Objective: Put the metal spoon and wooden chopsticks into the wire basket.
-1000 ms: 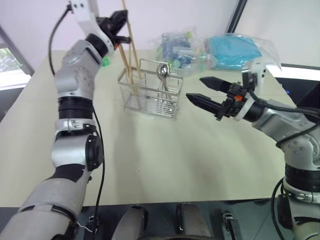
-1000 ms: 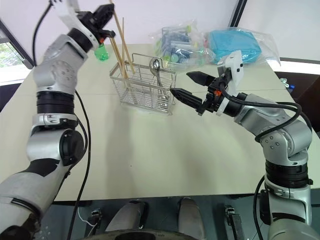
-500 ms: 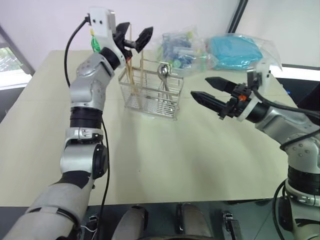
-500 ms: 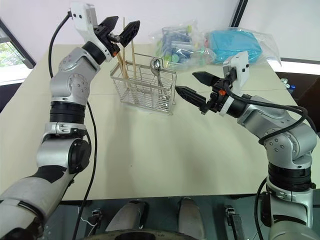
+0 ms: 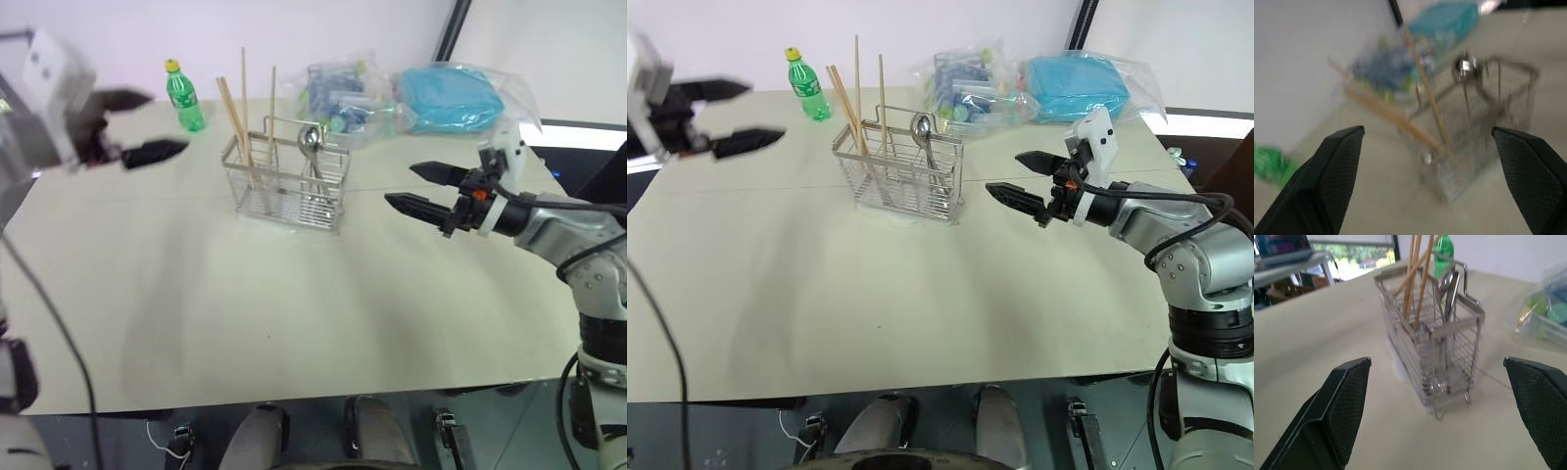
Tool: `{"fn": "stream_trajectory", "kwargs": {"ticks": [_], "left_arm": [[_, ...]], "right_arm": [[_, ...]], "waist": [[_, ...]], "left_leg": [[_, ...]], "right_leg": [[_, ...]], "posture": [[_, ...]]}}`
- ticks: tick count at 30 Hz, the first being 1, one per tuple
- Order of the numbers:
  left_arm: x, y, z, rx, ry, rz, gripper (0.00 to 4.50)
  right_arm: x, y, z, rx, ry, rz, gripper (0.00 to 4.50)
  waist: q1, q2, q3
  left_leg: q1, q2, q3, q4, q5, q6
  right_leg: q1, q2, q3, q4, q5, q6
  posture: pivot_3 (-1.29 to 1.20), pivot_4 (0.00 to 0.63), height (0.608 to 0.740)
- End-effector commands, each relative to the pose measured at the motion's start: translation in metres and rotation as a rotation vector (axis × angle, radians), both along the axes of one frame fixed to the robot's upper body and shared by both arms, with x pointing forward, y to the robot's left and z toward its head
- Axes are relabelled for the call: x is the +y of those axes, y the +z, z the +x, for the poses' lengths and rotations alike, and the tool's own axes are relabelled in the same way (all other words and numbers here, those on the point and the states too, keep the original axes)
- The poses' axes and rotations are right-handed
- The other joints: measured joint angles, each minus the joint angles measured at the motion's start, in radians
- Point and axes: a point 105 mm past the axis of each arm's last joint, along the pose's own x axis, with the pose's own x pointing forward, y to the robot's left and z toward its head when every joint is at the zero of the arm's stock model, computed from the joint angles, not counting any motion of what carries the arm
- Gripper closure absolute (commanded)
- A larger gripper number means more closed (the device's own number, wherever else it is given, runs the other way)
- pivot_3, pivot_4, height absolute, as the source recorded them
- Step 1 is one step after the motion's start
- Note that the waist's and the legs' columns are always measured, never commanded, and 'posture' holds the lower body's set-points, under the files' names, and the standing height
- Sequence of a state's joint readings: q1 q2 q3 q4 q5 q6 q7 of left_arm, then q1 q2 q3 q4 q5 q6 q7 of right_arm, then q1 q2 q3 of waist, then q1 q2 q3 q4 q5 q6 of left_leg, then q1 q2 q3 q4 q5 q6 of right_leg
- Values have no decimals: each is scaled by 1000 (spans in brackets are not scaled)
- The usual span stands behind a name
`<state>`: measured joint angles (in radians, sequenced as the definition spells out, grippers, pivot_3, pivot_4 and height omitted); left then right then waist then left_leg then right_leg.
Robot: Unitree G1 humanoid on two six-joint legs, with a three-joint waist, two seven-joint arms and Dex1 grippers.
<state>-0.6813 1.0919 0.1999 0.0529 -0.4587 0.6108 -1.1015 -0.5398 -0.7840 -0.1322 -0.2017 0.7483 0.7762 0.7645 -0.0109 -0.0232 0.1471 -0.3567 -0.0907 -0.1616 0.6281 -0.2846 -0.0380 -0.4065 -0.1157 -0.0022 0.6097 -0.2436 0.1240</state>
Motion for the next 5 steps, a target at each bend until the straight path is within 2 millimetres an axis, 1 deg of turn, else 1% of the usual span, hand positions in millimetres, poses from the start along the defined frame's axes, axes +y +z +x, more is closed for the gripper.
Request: {"fn": "stream_trajectory", "kwargs": {"ticks": [1,3,5], "left_arm": [[14,17,-19,-65,26,50,100],[20,9,-24,-44,46,64,100],[20,4,-27,-34,50,69,100]], "right_arm": [[0,8,-1,-46,46,-29,0],[1,7,1,-44,64,-36,0],[3,6,3,-44,76,-39,0]], "waist": [[7,-1,0],[8,-1,0],[8,-1,0]], "left_leg": [[0,0,0,0,0,0],[0,0,-1,1,0,0],[1,-1,-1,0,0,1]], "right_leg": [[1,0,0,-1,0,0],[2,-1,-1,-1,0,0],[2,-1,0,-1,0,0]], "posture": [[0,150,721],[0,150,721],[0,150,721]]}}
